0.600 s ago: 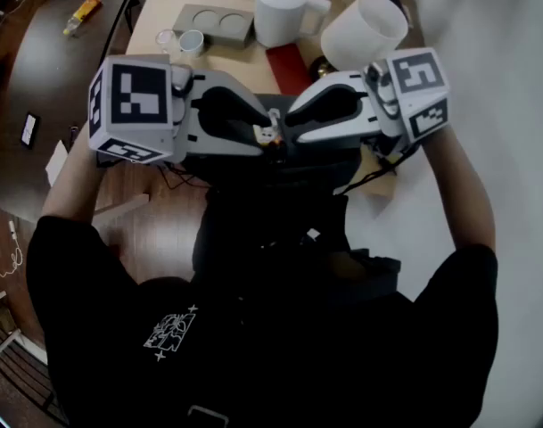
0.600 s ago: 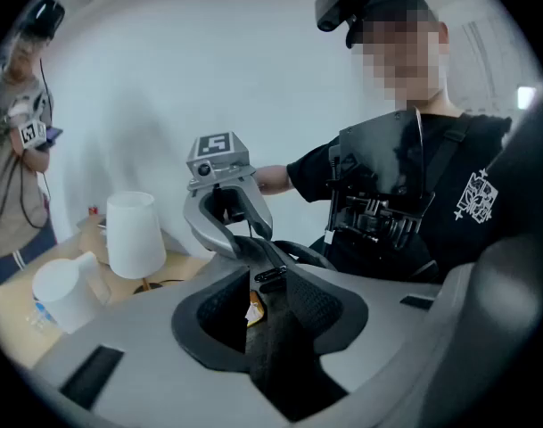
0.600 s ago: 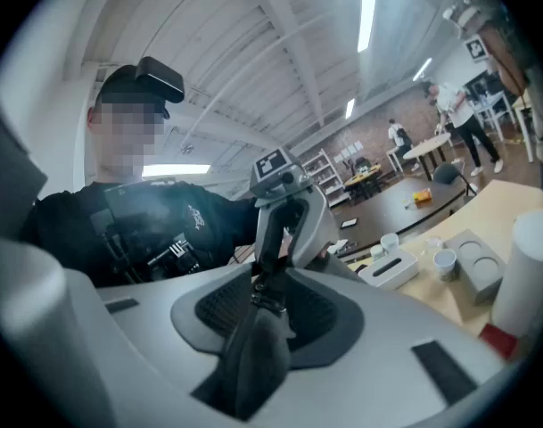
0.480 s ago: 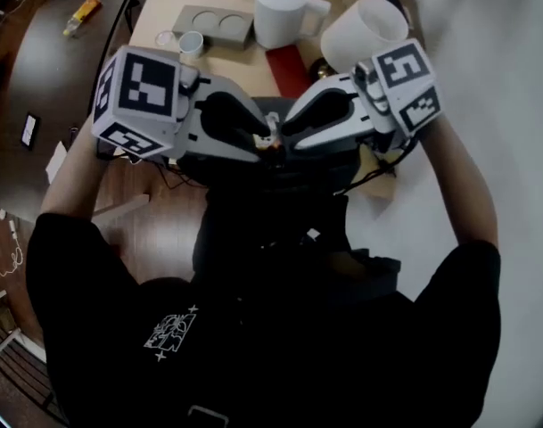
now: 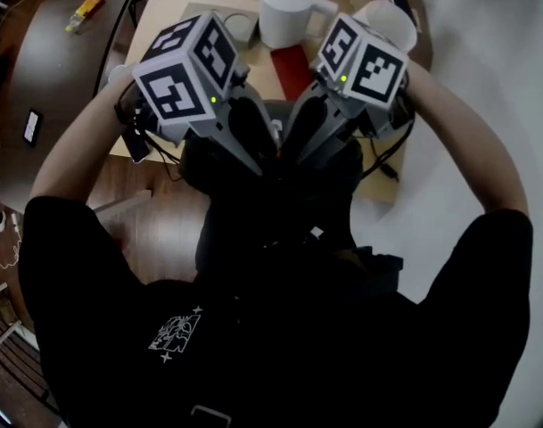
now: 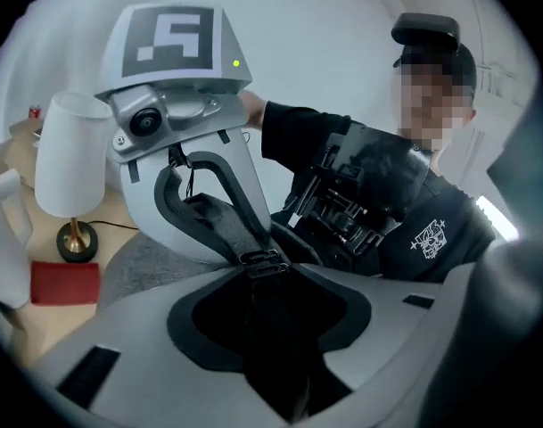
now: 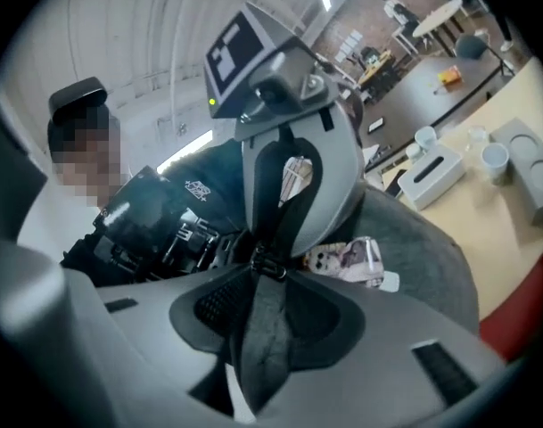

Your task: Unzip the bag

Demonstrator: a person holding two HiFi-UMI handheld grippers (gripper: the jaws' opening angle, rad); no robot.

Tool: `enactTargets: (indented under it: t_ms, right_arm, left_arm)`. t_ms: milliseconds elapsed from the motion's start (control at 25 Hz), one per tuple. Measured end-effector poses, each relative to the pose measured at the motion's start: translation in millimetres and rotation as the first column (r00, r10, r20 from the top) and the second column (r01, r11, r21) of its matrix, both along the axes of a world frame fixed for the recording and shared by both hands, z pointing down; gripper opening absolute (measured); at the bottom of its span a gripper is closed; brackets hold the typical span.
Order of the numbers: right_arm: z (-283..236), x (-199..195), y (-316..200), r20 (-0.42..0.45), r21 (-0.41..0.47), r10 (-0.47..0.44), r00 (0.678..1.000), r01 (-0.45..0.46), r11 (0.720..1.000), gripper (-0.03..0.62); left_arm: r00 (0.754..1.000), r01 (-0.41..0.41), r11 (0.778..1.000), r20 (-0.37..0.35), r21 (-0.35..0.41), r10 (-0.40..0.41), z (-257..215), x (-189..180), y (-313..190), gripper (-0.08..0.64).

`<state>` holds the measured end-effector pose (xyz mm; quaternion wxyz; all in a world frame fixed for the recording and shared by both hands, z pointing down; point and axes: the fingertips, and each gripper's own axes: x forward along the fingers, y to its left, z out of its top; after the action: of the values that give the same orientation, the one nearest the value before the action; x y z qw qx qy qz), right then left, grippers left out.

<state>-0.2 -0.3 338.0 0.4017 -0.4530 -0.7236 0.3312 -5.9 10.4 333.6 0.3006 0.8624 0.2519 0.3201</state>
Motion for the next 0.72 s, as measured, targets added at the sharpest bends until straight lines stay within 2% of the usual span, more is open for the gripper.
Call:
enactTargets:
  t_ms: [120, 240, 360, 400, 720]
  right_arm:
    - [3.2, -3.6, 4.4, -0.062, -0.033, -0.058, 0.996, 0.056, 0.998, 0.155]
    - [1.0, -4.1, 7.3, -0.060, -0.047, -0.112, 0.992, 0.110, 0.993, 0.151]
    - [-13.2, -0.3, 6.6, 0.000, -0.061, -0.127, 0.992, 0.126, 0.990, 0.088]
    - [-17.5, 0.2, 6.3, 0.017, -0.065, -0.122, 0.992, 0.122, 0.990, 0.042]
    - [-12.1, 6.3, 21.4, 0.034, -0.044, -0.108, 0.994, 0.109, 0.993, 0.069]
  left_arm:
    - [0.998, -0.045, 0.998, 0.046, -0.033, 0.047, 6.4, 0.4, 1.0, 0.156]
    - [0.994, -0.078, 0.993, 0.068, -0.089, 0.085, 8.3, -0.8, 1.9, 0.156]
    - [0.992, -0.096, 0.987, 0.070, -0.128, 0.105, 8.5, -0.5, 2.5, 0.156]
    - [0.992, -0.100, 0.986, 0.064, -0.135, 0.109, 7.8, -0.4, 3.0, 0.156]
    - [0.986, -0.159, 0.970, 0.017, -0.186, 0.165, 1.8, 7.8, 14.5, 0.156]
